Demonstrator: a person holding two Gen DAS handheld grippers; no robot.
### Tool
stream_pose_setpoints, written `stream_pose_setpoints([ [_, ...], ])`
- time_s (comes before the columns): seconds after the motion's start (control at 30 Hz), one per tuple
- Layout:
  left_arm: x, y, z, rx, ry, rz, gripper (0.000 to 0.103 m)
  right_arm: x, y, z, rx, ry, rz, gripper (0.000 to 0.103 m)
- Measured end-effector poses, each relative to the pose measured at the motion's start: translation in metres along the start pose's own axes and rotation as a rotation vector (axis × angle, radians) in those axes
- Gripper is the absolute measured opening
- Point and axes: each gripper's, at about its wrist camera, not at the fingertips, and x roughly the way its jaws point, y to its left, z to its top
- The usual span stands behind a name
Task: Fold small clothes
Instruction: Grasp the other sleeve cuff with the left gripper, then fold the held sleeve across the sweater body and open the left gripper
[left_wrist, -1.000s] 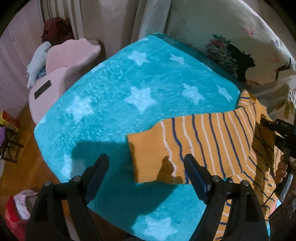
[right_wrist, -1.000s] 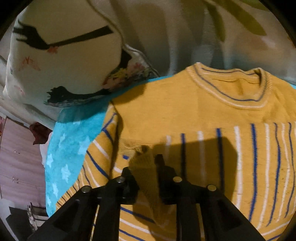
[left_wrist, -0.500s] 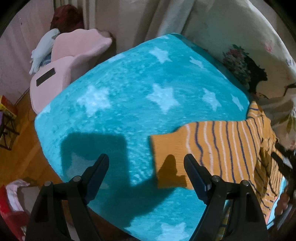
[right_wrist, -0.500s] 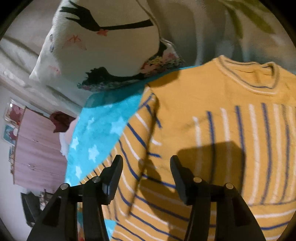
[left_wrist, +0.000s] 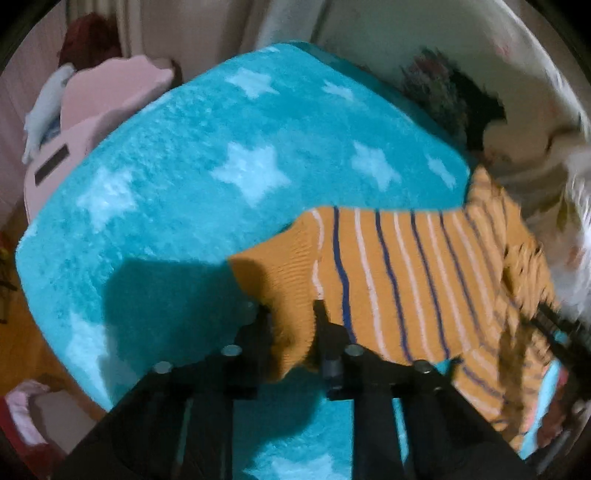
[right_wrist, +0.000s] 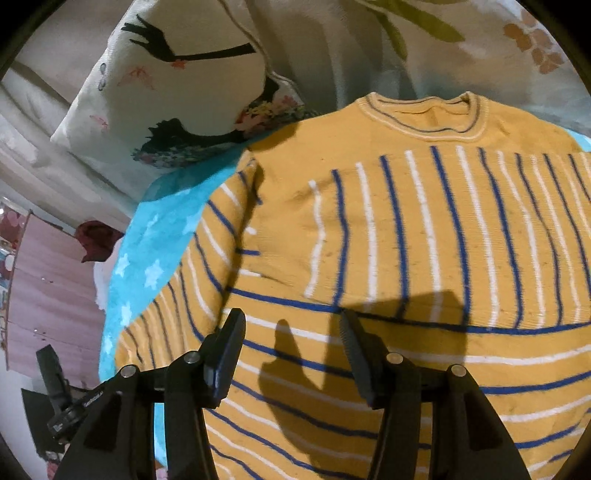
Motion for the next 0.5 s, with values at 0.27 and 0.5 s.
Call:
stream_pose_setpoints([
  [0.27,-0.085,0.047,0.115,-0.090,-0.278,0.194,0.014,-0.030,-0.034,-0.003,0.062,-0.068,-0.043,0.058],
  [0.5,-0.116,-0.044,0.110,0.102,-0.323,0.047,0.014,-0.053,-0.068,-0.012,0.148,-0.109,-0.051,0.058],
])
